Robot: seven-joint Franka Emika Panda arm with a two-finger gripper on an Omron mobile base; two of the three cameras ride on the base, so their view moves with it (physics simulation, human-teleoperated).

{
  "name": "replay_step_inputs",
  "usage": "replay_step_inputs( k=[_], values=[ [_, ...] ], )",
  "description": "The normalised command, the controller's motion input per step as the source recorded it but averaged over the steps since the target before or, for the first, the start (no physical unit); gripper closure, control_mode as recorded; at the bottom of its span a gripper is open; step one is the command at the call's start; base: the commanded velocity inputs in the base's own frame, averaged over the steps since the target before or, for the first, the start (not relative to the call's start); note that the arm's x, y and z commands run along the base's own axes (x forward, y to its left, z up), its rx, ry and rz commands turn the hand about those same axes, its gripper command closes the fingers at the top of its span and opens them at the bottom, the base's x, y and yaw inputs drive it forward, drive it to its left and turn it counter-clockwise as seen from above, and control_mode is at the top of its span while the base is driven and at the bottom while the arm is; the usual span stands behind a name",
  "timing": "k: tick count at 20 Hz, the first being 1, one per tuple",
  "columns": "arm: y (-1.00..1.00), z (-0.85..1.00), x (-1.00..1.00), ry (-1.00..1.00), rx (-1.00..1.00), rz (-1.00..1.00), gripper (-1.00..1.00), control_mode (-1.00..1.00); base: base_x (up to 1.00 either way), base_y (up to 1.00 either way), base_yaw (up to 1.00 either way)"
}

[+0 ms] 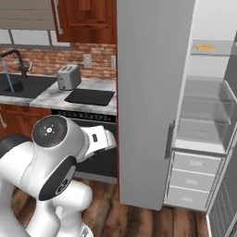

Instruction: Take the fish out of the fridge, briefly rinse it in the sink, and place it on the tray next to the sink.

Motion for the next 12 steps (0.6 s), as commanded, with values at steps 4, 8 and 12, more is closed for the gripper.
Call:
replay_step_inputs(
  k=[4, 8, 12],
  values=[
    [0.00, 0.00, 0.00, 0.00, 0.00, 0.00, 1.00, 1.00, 0.00, 1.00, 0.00],
    [0.00, 0.00, 0.00, 0.00, 0.00, 0.00, 1.00, 1.00, 0.12, 1.00, 0.00],
    [0.00, 0.00, 0.00, 0.00, 0.00, 0.00, 1.00, 1.00, 0.40, 1.00, -0.03]
  ],
)
